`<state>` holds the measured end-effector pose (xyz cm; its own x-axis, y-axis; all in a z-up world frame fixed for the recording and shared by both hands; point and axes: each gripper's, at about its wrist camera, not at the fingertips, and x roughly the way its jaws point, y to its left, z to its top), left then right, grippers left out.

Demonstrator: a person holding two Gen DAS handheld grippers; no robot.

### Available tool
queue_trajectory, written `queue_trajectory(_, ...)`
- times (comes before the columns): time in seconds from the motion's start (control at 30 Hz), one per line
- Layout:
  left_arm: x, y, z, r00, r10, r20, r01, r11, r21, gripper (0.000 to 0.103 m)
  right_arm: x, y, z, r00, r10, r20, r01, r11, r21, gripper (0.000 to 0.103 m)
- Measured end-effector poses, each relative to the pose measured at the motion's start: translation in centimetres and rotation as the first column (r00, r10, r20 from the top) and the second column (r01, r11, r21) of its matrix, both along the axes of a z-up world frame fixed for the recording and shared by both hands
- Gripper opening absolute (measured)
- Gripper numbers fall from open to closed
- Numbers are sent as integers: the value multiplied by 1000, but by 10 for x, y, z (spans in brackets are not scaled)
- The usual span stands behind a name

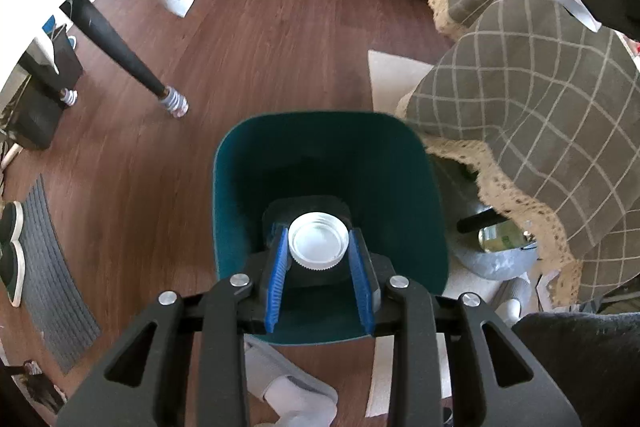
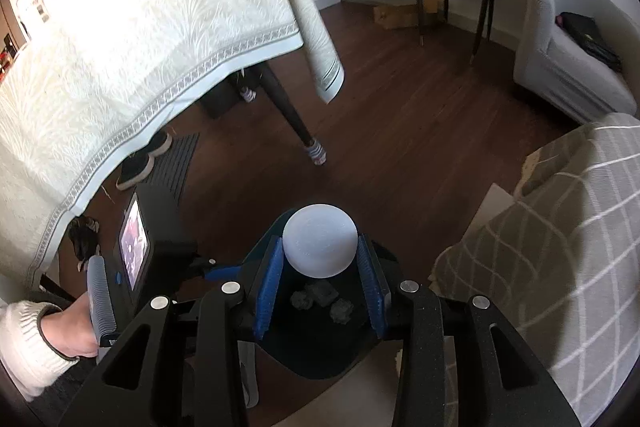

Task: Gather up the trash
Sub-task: 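Carry the lid and ball over the green bin and open both grippers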

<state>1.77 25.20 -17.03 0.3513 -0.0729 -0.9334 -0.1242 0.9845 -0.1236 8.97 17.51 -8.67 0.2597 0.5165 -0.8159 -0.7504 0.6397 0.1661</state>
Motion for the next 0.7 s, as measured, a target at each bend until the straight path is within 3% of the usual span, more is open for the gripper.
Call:
queue_trajectory(0.3,-9,18,0,1000,19,14,-19,1000,3,43,1,32,-42,997,27,-67,-31,997,-72,38)
queue_trajectory(0.4,-12,22,13,998,25,51,-25,1000,-1,50,2,39,-52,996,31,-82,-38,995,-91,38)
queue_trajectory(0.7,-22,41,62,978,73,194,-72,997,-15,55,4,56,-85,992,26,-121,-44,988,-147,38)
